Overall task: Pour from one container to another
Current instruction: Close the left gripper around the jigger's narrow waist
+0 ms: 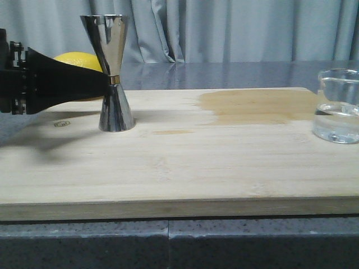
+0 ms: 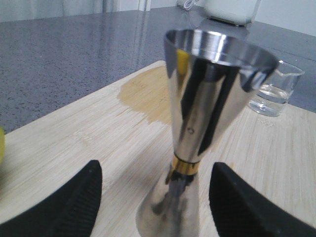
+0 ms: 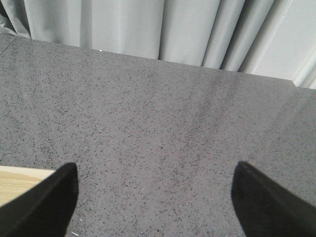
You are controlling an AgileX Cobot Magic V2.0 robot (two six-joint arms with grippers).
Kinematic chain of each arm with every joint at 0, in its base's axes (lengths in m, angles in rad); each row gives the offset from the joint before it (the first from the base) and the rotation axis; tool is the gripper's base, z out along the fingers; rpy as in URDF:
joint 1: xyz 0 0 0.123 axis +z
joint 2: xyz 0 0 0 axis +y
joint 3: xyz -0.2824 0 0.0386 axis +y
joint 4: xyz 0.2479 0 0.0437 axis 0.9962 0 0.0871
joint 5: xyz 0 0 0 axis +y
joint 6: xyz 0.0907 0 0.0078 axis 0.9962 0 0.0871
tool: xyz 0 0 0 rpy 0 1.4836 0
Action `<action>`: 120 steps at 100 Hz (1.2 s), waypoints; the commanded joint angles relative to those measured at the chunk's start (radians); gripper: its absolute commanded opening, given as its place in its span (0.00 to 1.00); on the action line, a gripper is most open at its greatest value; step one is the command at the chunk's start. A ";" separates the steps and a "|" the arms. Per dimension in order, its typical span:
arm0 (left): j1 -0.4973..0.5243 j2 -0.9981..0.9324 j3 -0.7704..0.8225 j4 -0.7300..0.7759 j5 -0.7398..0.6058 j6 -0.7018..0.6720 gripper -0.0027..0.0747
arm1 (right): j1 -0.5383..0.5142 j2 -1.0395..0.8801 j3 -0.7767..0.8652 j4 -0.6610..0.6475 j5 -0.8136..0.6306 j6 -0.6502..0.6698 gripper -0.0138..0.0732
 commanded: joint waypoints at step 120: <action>-0.060 0.044 -0.134 0.080 -0.214 -0.107 0.53 | -0.006 0.051 -0.035 -0.016 -0.152 0.002 0.82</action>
